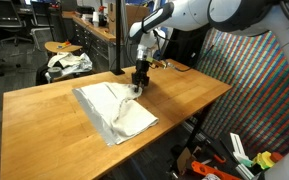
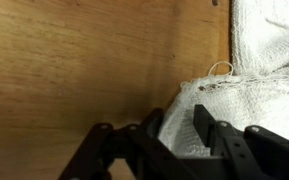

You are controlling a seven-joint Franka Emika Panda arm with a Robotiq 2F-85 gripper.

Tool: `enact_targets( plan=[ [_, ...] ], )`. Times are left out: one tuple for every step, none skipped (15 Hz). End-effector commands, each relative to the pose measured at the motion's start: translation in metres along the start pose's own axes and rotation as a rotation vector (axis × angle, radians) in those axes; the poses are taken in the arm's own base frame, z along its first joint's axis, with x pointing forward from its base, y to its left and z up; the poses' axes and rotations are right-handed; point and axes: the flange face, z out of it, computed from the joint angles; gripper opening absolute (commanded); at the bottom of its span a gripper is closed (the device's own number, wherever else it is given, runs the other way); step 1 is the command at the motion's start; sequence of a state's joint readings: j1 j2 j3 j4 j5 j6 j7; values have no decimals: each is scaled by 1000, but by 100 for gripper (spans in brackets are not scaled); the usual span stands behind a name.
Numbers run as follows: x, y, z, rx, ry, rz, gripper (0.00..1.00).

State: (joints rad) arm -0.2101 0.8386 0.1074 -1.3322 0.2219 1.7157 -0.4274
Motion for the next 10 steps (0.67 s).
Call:
enact_targets(
  plan=[
    [2, 0, 1, 46, 0, -14, 16],
    [3, 1, 2, 47, -2, -13, 14],
    [3, 1, 3, 49, -5, -13, 12],
    [3, -1, 1, 51, -4, -8, 10],
    [3, -2, -1, 44, -1, -6, 14],
    [1, -3, -5, 36, -1, -4, 16],
    [1, -5, -8, 30, 1, 0, 16],
    [0, -8, -12, 23, 6, -1, 17],
    [-1, -10, -15, 20, 9, -1, 16],
    [-2, -13, -19, 14, 11, -2, 17]
  ],
)
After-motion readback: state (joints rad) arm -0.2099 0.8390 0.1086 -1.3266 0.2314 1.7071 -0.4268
